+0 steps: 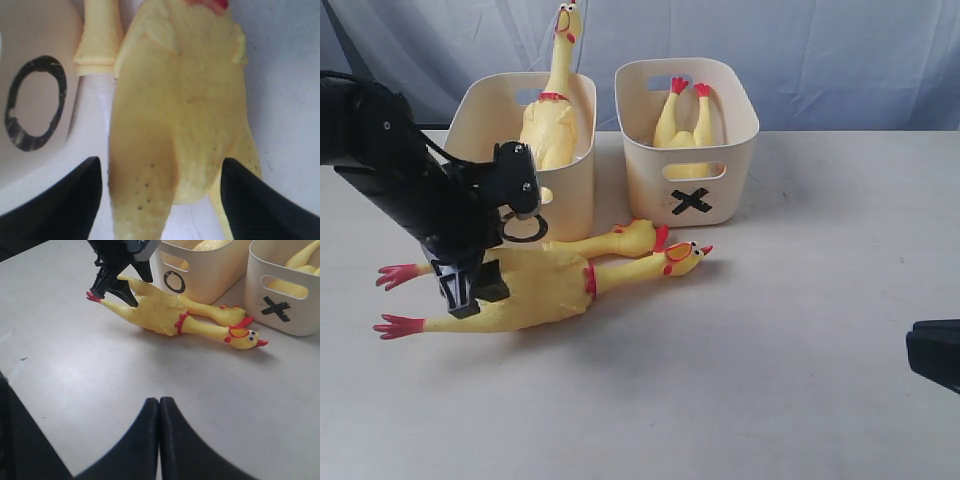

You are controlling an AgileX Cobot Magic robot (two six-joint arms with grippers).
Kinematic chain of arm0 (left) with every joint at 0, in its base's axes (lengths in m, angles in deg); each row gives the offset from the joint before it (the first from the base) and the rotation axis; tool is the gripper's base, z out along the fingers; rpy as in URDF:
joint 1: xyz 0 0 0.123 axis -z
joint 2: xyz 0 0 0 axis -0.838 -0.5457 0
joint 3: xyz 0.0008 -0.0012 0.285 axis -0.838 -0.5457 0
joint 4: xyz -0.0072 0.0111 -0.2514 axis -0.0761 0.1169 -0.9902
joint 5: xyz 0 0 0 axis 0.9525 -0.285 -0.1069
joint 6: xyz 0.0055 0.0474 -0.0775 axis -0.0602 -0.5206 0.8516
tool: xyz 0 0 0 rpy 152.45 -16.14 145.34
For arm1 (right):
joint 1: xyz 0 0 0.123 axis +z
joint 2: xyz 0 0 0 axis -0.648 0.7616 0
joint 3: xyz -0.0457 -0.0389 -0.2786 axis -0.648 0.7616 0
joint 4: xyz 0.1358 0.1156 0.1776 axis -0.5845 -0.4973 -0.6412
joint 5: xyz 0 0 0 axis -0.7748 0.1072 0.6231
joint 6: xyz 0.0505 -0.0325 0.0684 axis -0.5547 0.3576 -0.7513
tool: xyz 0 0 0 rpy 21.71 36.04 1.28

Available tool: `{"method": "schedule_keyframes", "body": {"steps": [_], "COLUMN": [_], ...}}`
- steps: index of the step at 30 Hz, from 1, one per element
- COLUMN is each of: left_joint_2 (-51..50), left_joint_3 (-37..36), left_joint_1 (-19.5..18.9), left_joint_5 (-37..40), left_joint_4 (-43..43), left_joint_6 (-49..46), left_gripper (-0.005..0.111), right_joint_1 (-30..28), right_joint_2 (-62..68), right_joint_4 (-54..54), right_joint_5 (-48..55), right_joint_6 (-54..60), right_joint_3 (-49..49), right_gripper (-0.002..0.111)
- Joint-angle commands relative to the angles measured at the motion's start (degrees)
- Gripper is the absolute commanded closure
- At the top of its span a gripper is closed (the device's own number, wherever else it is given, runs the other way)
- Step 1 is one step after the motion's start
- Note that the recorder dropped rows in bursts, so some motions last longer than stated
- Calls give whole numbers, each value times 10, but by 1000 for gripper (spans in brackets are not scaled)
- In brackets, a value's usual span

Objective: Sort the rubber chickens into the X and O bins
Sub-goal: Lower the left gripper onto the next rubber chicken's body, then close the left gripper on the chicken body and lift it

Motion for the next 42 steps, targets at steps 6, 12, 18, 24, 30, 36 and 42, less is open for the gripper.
{"method": "schedule_keyframes", "body": {"steps": [6,12,18,24,30,36,42], "left_joint_2": [-36,-40,-31,7,37,49,49], "left_joint_3": [-2,-2,-2,-2,-2,-2,-2], "left_joint_1": [2,3,3,3,3,3,3], "left_joint_5": [2,7,30,48,76,84,106], "left_joint_4": [-13,-13,-13,-28,-54,-63,-91], "left_joint_6": [4,4,2,-9,-38,-38,-51], "left_gripper": [69,107,107,107,107,107,107], "right_joint_1": [-2,-2,-2,-2,-2,-2,-2], "right_joint_2": [-3,-3,-3,-3,-3,-3,-3], "right_joint_4": [-2,-2,-2,-2,-2,-2,-2], "right_joint_5": [-3,-3,-3,-3,-3,-3,-3], "right_joint_6": [-1,-1,-1,-1,-1,-1,-1], "right_joint_3": [2,2,2,2,2,2,2], "right_gripper": [109,109,109,109,109,109,109]}}
